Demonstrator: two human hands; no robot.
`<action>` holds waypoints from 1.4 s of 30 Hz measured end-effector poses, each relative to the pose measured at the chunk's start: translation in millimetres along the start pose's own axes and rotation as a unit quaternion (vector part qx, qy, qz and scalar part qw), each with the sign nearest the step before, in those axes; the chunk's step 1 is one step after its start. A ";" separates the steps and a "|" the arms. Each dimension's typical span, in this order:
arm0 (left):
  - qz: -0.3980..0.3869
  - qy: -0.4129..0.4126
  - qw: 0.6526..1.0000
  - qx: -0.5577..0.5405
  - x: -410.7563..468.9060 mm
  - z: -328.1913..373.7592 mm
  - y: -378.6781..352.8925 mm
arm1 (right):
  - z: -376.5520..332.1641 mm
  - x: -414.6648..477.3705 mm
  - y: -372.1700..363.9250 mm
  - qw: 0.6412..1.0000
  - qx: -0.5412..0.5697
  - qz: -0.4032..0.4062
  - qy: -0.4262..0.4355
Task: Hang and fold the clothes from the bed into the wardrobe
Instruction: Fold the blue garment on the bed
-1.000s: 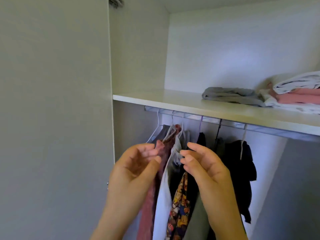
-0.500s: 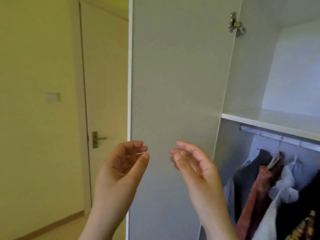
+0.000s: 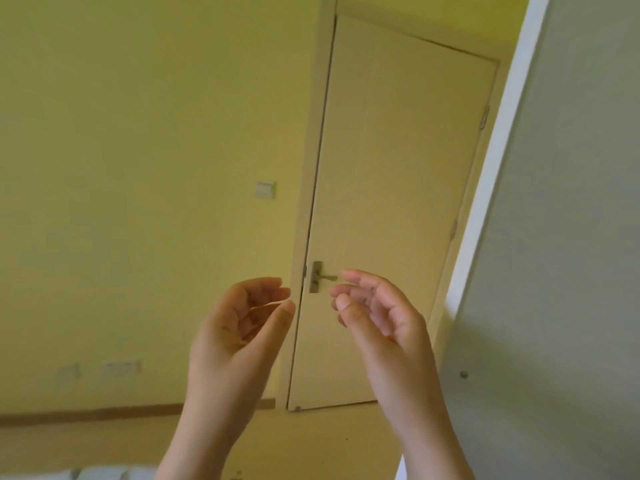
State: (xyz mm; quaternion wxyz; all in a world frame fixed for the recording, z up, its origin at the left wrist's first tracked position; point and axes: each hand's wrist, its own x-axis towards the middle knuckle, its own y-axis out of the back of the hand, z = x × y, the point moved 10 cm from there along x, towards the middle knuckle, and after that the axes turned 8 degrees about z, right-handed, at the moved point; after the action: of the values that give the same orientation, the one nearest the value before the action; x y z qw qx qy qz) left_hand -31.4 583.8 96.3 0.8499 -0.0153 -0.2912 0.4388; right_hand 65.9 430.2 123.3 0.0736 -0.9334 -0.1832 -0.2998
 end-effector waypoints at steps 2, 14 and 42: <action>0.026 -0.002 1.000 0.012 10.0 -8.3 10.2 | 11.2 13.7 -12.2 1.000 0.019 -0.016 -0.003; 0.090 -0.041 0.993 0.057 126.5 -48.3 69.0 | 85.4 99.4 -142.3 0.993 0.085 -0.084 -0.015; 0.290 -0.071 0.934 0.193 446.3 -244.8 110.0 | 332.0 392.8 -399.3 0.945 0.181 -0.271 -0.038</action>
State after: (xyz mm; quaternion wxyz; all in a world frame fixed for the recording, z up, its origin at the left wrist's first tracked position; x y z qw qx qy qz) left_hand 210.6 1044.5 77.1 0.6490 0.0968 -0.2433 0.7143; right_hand 384.4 997.4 96.0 0.1498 -0.8301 -0.4832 -0.2346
